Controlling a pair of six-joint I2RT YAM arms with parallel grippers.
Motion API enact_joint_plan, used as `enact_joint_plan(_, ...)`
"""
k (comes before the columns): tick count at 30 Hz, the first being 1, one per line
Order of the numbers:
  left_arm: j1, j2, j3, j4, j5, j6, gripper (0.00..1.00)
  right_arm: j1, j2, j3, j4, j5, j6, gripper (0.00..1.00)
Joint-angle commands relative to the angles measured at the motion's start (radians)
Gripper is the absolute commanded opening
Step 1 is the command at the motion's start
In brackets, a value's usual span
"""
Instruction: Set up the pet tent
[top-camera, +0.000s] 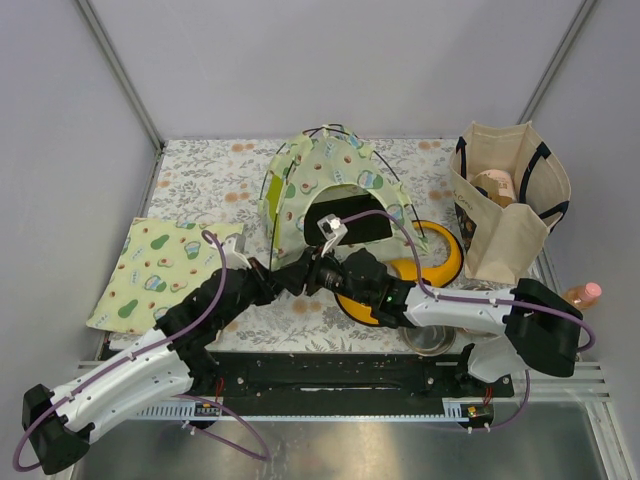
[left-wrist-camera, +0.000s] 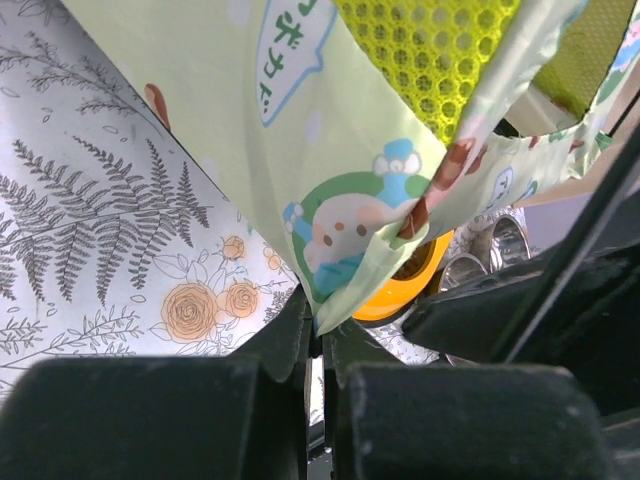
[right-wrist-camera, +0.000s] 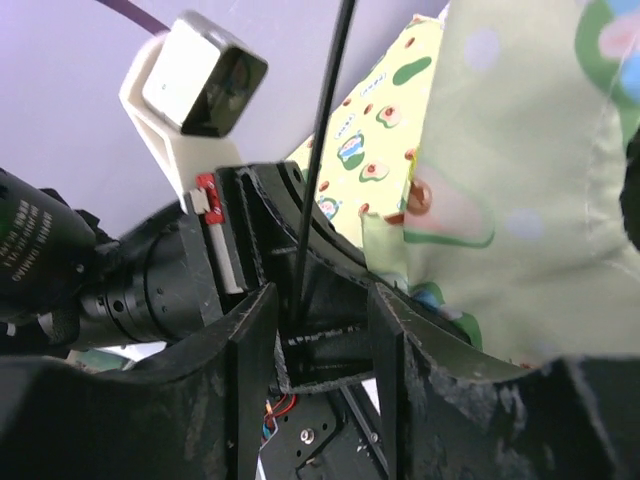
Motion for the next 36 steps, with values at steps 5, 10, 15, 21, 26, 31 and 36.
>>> enact_joint_plan(5, 0.001, -0.013, 0.005, -0.045, -0.044, -0.12, 0.0, 0.011, 0.053, 0.113, 0.01, 0.068, -0.059, 0.43)
enact_joint_plan(10, 0.001, -0.016, 0.028, -0.094, -0.07, -0.148, 0.0, 0.015, 0.096, 0.158, -0.015, 0.067, -0.063, 0.43)
enact_joint_plan(15, 0.001, -0.045, 0.034, -0.134, -0.105, -0.187, 0.0, 0.021, 0.116, 0.167, -0.026, 0.054, -0.061, 0.37)
enact_joint_plan(21, 0.001, -0.062, 0.038, -0.144, -0.111, -0.192, 0.0, 0.024, 0.142, 0.179, -0.039, 0.012, -0.056, 0.38)
enact_joint_plan(26, 0.001, -0.053, 0.045, -0.157, -0.111, -0.178, 0.0, 0.024, 0.163, 0.207, -0.052, -0.045, -0.059, 0.37)
enact_joint_plan(31, 0.001, -0.061, 0.046, -0.167, -0.114, -0.169, 0.0, 0.024, 0.167, 0.21, -0.059, -0.038, -0.056, 0.09)
enact_joint_plan(36, 0.001, -0.091, 0.028, -0.188, -0.127, -0.148, 0.0, 0.024, 0.119, 0.188, -0.064, 0.059, -0.064, 0.0)
